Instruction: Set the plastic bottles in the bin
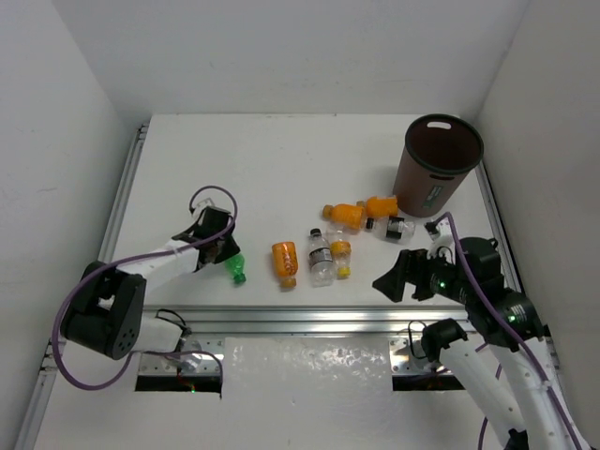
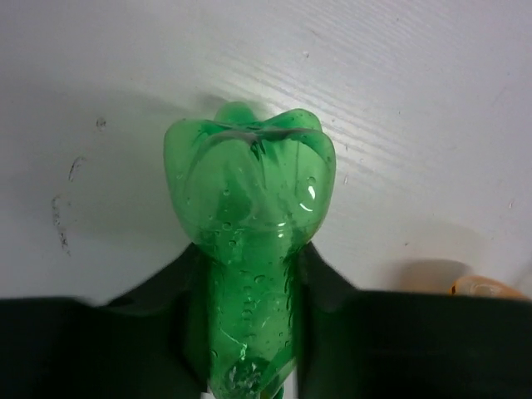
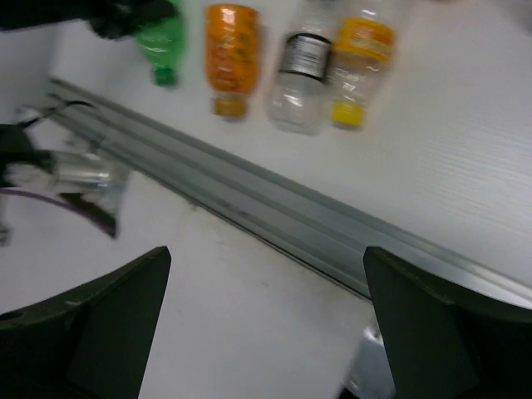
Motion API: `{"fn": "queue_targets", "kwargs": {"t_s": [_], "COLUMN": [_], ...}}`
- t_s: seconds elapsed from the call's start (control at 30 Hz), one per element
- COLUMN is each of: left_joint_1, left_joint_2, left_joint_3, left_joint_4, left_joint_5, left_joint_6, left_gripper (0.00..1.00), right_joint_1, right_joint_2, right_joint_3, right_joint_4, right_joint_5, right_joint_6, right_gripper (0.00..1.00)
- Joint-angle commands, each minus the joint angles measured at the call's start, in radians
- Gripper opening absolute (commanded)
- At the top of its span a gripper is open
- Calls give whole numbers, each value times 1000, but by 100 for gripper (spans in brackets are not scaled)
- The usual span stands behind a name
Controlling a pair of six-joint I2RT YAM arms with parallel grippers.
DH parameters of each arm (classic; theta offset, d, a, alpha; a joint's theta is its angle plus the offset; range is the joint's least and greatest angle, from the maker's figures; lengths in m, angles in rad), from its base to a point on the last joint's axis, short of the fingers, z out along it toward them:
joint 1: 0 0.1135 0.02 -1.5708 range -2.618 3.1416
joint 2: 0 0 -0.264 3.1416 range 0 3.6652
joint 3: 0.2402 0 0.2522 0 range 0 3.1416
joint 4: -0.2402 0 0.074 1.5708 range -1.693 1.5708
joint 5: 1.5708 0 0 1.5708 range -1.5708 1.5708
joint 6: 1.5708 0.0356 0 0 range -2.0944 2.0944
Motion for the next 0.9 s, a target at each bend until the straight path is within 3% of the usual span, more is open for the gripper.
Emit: {"fn": "queue_targets", "kwargs": {"t_s": [0.0, 0.07, 0.17, 0.27, 0.3, 0.47, 0.57, 0.67, 0.77, 0.87], "left_joint_1": [-34, -94, -192, -237, -249, -283, -303, -332, -353, -381], "left_joint_2": [-133, -243, -492, -589, -603, -651, -679, -674, -674, -671], "left_joint_3": [20, 14, 23, 32, 29, -15, -66, -91, -132, -155], "left_joint_4": [-55, -76, -87, -49, 3, 280, 440, 496, 604, 684], "left_joint_5": [-5, 39, 85, 215, 314, 504, 545, 549, 572, 572], "left_joint_6": [-16, -38, -75, -86, -87, -141, -204, -231, -280, -310], "left_gripper": [0, 0, 0, 0, 0, 0, 0, 0, 0, 0], "right_joint_1": [-2, -2, 12, 68, 99, 306, 420, 510, 564, 578], "right_joint_2": [19, 45, 113, 226, 257, 492, 585, 650, 682, 707], "right_joint_3": [-71, -146, -180, -168, -161, -82, -78, -56, -15, 5], "right_joint_4": [286, 445, 702, 853, 882, 1041, 1161, 1238, 1246, 1271], "right_joint_5": [-372, -499, -475, -445, -420, -306, -271, -234, -165, -121], "right_joint_6": [95, 213, 281, 322, 324, 292, 290, 284, 259, 270], "right_gripper": [99, 99, 99, 99, 99, 99, 99, 99, 99, 89]}}
